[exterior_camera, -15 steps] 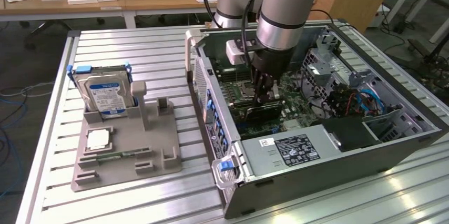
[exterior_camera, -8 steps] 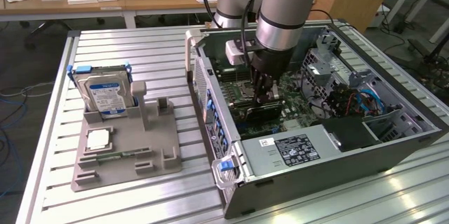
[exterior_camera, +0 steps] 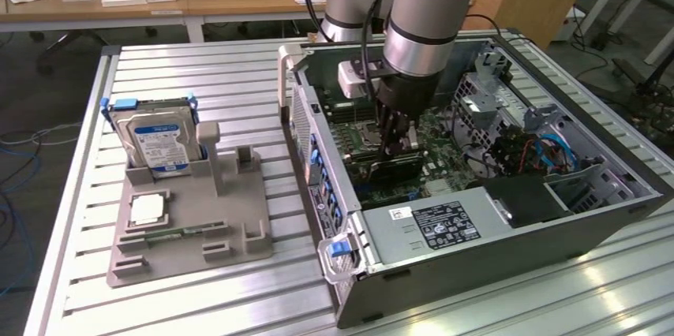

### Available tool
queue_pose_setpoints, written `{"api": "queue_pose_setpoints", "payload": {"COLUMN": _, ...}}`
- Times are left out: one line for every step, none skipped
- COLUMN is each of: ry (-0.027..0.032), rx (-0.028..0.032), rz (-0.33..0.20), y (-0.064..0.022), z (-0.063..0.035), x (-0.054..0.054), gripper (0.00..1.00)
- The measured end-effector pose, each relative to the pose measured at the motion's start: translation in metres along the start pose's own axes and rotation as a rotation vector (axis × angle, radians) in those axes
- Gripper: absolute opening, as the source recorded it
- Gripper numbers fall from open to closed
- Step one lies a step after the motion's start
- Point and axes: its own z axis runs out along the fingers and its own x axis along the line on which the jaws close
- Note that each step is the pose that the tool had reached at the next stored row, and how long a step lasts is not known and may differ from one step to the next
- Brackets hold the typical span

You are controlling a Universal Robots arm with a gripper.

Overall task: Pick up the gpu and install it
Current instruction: 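Press down on the gpu until it lock into place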

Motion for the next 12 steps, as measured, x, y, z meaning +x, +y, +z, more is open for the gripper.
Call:
{"api": "queue_pose_setpoints", "payload": {"ry": 0.0, "rx": 0.0, "rz": 0.0, "y": 0.0, "z": 0.0, "x": 0.0, "gripper": 0.11}}
{"api": "queue_pose_setpoints", "payload": {"ry": 0.0001, "rx": 0.0001, "rz": 0.0, "y": 0.0, "z": 0.0001, "x": 0.0, "gripper": 0.11}}
{"api": "queue_pose_setpoints", "payload": {"ry": 0.0001, "rx": 0.0002, "rz": 0.0, "y": 0.0001, "z": 0.0004, "x": 0.0001, "gripper": 0.11}}
{"api": "queue_pose_setpoints", "payload": {"ry": 0.0001, "rx": 0.0001, "rz": 0.0, "y": 0.0002, "z": 0.0004, "x": 0.0001, "gripper": 0.11}}
{"api": "queue_pose_setpoints", "payload": {"ry": 0.0001, "rx": 0.0, "rz": 0.0, "y": 0.0002, "z": 0.0004, "x": 0.0001, "gripper": 0.11}}
{"api": "queue_pose_setpoints", "payload": {"ry": 0.0001, "rx": 0.0, "rz": 0.0, "y": 0.0002, "z": 0.0005, "x": 0.0, "gripper": 0.11}}
{"api": "queue_pose_setpoints", "payload": {"ry": 0.0001, "rx": 0.0, "rz": 0.0, "y": 0.0002, "z": 0.0005, "x": 0.0, "gripper": 0.11}}
{"api": "queue_pose_setpoints", "payload": {"ry": 0.0001, "rx": 0.0, "rz": 0.0, "y": 0.0002, "z": 0.0005, "x": 0.0, "gripper": 0.11}}
{"api": "queue_pose_setpoints", "payload": {"ry": 0.0, "rx": 0.0, "rz": 0.0, "y": 0.0002, "z": 0.0005, "x": 0.0, "gripper": 0.11}}
{"api": "queue_pose_setpoints", "payload": {"ry": 0.0, "rx": 0.0001, "rz": 0.0, "y": 0.0002, "z": 0.0005, "x": 0.0, "gripper": 0.11}}
{"api": "queue_pose_setpoints", "payload": {"ry": 0.0, "rx": 0.0, "rz": 0.0, "y": 0.0002, "z": 0.0005, "x": 0.0, "gripper": 0.11}}
{"api": "queue_pose_setpoints", "payload": {"ry": 0.0, "rx": 0.0, "rz": 0.0, "y": 0.0002, "z": 0.0005, "x": 0.0, "gripper": 0.11}}
